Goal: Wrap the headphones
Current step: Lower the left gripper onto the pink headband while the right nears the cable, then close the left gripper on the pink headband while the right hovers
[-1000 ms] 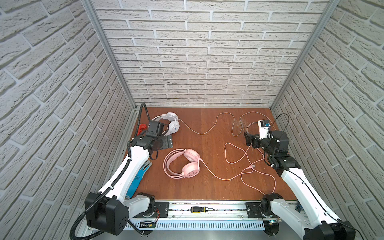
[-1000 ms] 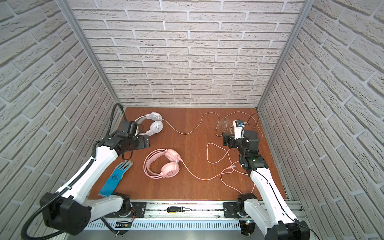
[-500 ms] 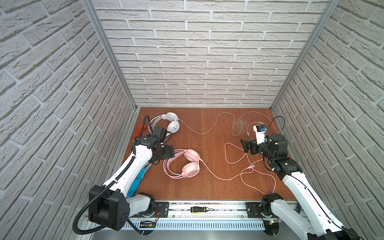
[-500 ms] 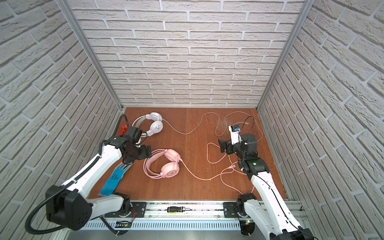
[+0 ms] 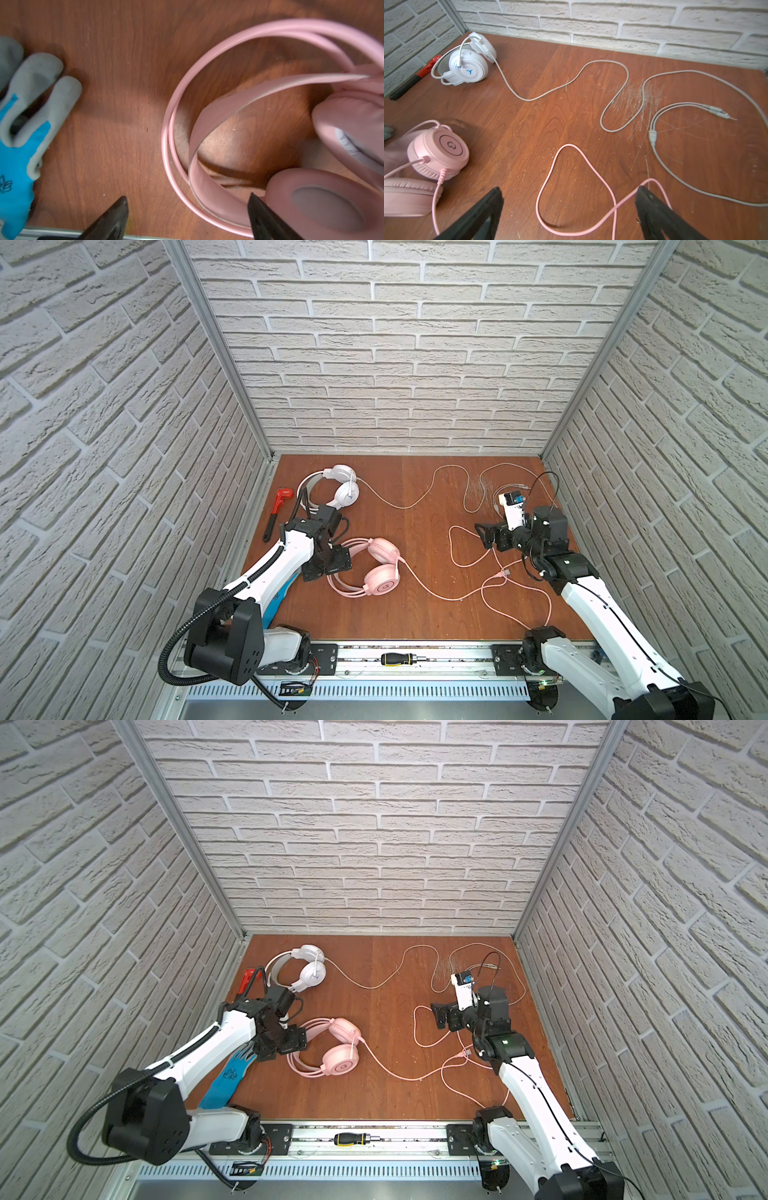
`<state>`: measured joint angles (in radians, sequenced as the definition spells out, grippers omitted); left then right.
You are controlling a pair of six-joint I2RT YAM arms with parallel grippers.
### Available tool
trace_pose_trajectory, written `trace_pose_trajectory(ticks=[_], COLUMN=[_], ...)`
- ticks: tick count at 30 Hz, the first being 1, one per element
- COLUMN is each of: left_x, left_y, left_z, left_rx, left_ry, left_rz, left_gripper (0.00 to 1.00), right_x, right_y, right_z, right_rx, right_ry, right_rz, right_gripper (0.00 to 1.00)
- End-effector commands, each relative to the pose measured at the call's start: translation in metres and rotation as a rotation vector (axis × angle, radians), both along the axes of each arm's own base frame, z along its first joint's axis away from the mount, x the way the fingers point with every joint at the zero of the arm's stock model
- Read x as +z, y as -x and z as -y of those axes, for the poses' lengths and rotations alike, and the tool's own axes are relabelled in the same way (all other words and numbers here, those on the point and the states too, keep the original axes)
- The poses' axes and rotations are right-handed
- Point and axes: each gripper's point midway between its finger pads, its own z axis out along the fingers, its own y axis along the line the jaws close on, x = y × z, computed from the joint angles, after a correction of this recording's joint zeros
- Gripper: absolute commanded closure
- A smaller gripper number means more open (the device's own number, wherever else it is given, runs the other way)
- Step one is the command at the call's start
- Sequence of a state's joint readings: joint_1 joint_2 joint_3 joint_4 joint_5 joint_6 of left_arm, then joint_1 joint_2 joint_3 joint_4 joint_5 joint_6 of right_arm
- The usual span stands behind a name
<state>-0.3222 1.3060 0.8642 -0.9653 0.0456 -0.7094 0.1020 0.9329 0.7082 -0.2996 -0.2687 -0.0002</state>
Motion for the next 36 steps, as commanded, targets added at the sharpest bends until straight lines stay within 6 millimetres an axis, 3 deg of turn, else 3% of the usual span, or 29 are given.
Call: trace_pose_trajectory(ticks=[1,7,17,25,36], left_x=[-0.011,-0.023,-0.040,-0.053,-0.056], left_y=[0.003,-0.002,-0.010,-0.006,-0.006], left_z=[0.005,0.007,0.006,0.003,0.002], left_rx=[0.019,0.028,0.043,0.059,0.072], left_ry=[0.020,0.024,0.000,-0.013,-0.008], left_rz=[-0.019,-0.021,-0.021,-0.045,-0.009], left_gripper=[0.12,0.15,0.24,0.34,0.35], right_x=[0.013,0.009,0.005,0.003,0.005], right_y=[0.001,0.005,0.006,0.007,0.006], right_z=[-0.021,-0.031,-0.032,-0.033,-0.032], right_rx=[0.102,0.143,0.120,0.123,0.112], right_ry=[-0.050,-0.061,-0.053,-0.044,-0.035], right_rz=[0.001,-0.041,-0.063,-0.068,-0.056], right_gripper=[0.00,0.00,0.00,0.00,0.00])
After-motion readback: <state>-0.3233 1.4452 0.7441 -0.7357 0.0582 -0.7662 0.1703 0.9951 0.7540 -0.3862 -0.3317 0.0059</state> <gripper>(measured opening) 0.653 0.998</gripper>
